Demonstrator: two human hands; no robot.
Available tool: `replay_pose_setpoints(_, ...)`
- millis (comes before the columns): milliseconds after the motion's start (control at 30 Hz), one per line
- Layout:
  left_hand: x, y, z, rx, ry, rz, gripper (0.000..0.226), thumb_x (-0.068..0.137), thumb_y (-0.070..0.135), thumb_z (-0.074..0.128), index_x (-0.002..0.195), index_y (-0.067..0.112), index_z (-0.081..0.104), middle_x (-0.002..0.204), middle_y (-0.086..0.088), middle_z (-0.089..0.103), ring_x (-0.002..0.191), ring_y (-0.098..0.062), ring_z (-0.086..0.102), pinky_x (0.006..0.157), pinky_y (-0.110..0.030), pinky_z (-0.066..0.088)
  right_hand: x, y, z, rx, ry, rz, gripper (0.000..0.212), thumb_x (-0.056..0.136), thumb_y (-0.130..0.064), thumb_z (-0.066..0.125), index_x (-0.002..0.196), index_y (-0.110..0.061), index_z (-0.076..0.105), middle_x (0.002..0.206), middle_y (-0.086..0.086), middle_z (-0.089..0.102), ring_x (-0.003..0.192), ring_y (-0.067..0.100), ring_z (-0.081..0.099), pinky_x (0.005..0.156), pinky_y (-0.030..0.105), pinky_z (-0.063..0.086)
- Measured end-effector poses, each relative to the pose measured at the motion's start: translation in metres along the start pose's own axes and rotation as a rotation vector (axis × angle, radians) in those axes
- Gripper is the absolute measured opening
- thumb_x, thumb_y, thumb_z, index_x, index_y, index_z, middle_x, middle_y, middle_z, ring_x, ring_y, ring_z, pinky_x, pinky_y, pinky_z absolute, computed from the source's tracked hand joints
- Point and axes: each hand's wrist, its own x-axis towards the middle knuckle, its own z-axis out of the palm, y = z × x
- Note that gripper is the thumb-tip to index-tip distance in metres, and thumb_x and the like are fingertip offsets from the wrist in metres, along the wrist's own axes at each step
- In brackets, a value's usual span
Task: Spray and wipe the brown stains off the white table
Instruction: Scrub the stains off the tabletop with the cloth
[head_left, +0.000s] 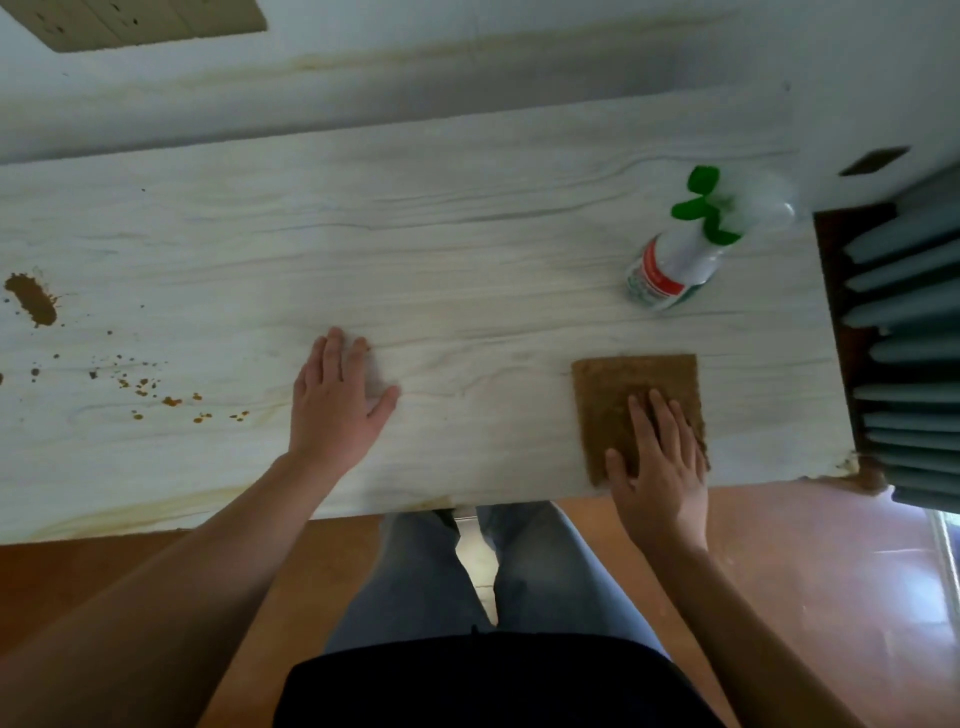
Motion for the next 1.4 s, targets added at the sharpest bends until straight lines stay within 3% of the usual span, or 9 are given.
replay_pose_setpoints(133, -0.001, 0.000, 0.002, -0.002, 0.007, 0.004, 0.075, 0.096, 0.055, 0.053, 0.154, 0.014, 0.030, 0.166, -0.019, 0.020, 0.153, -0.038, 0.017, 0.117, -0.057, 0.029, 0.023, 0.027, -0.014, 0.019, -0.002, 0.024, 0.073, 0.092, -0.037, 0.062, 0.155, -0.023, 0.029, 0.165, 0.003, 0.021, 0.152, 0.027, 0.015, 0.122, 0.052, 0.020)
replay_pose_setpoints(300, -0.002, -0.001, 0.003, -0.016, 0.012, 0.010, 0.075, 0.098, 0.055, 0.050, 0.155, 0.014, 0.028, 0.167, -0.018, 0.016, 0.154, -0.037, 0.014, 0.119, -0.056, 0.026, 0.032, 0.021, -0.009, 0.033, 0.045, -0.014, 0.073, 0.095, -0.048, 0.044, 0.158, -0.019, 0.023, 0.166, 0.007, 0.016, 0.154, 0.027, 0.008, 0.125, 0.049, 0.009)
replay_pose_setpoints(467, -0.004, -0.010, -0.005, -0.050, 0.010, 0.070, 0.068, 0.100, 0.052, 0.048, 0.155, 0.016, 0.032, 0.167, -0.015, 0.019, 0.154, -0.035, 0.015, 0.119, -0.053, 0.026, 0.029, -0.004, 0.003, 0.081, 0.140, -0.012, 0.066, 0.094, -0.038, 0.047, 0.155, -0.015, 0.034, 0.164, 0.010, 0.026, 0.153, 0.029, 0.015, 0.124, 0.050, 0.013)
replay_pose_setpoints(600, -0.001, -0.032, -0.017, -0.122, 0.017, 0.139, 0.066, 0.101, 0.052, 0.043, 0.156, 0.018, 0.030, 0.166, -0.012, 0.025, 0.152, -0.032, 0.022, 0.120, -0.051, 0.029, 0.018, -0.054, 0.025, 0.066, 0.109, -0.185, 0.065, 0.093, -0.038, 0.050, 0.153, -0.017, 0.038, 0.163, 0.007, 0.028, 0.153, 0.027, 0.016, 0.123, 0.049, 0.014)
replay_pose_setpoints(800, 0.016, -0.079, -0.035, -0.069, 0.072, 0.204, 0.065, 0.100, 0.056, 0.038, 0.154, 0.021, 0.030, 0.165, -0.012, 0.024, 0.151, -0.033, 0.024, 0.118, -0.052, 0.030, -0.021, -0.191, 0.079, 0.052, 0.001, -0.247, 0.068, 0.092, -0.038, 0.054, 0.155, -0.021, 0.034, 0.166, 0.005, 0.021, 0.154, 0.026, 0.009, 0.125, 0.045, 0.004)
replay_pose_setpoints(900, 0.030, -0.107, -0.039, -0.018, 0.075, 0.228, 0.068, 0.099, 0.059, 0.035, 0.155, 0.020, 0.028, 0.166, -0.014, 0.022, 0.152, -0.035, 0.021, 0.119, -0.052, 0.027, -0.045, -0.253, 0.103, 0.056, -0.055, -0.287, 0.066, 0.093, -0.035, 0.053, 0.155, -0.020, 0.035, 0.166, 0.004, 0.021, 0.155, 0.027, 0.009, 0.125, 0.048, 0.008)
replay_pose_setpoints(1100, 0.057, -0.152, -0.035, 0.050, 0.006, 0.258, 0.069, 0.099, 0.056, 0.042, 0.156, 0.020, 0.030, 0.167, -0.015, 0.018, 0.154, -0.035, 0.016, 0.121, -0.052, 0.024, -0.027, -0.272, 0.103, -0.029, -0.122, -0.322, 0.067, 0.097, -0.045, 0.044, 0.158, -0.026, 0.024, 0.167, 0.000, 0.014, 0.155, 0.022, 0.001, 0.126, 0.045, 0.006)
replay_pose_setpoints(1400, 0.060, -0.164, -0.026, 0.062, 0.017, 0.290, 0.069, 0.100, 0.056, 0.040, 0.158, 0.021, 0.026, 0.168, -0.013, 0.016, 0.154, -0.034, 0.014, 0.121, -0.050, 0.021, 0.133, -0.333, 0.075, -0.025, -0.023, 0.022, 0.068, 0.100, -0.038, 0.045, 0.160, -0.022, 0.016, 0.168, 0.006, 0.004, 0.155, 0.028, -0.001, 0.125, 0.045, 0.000)
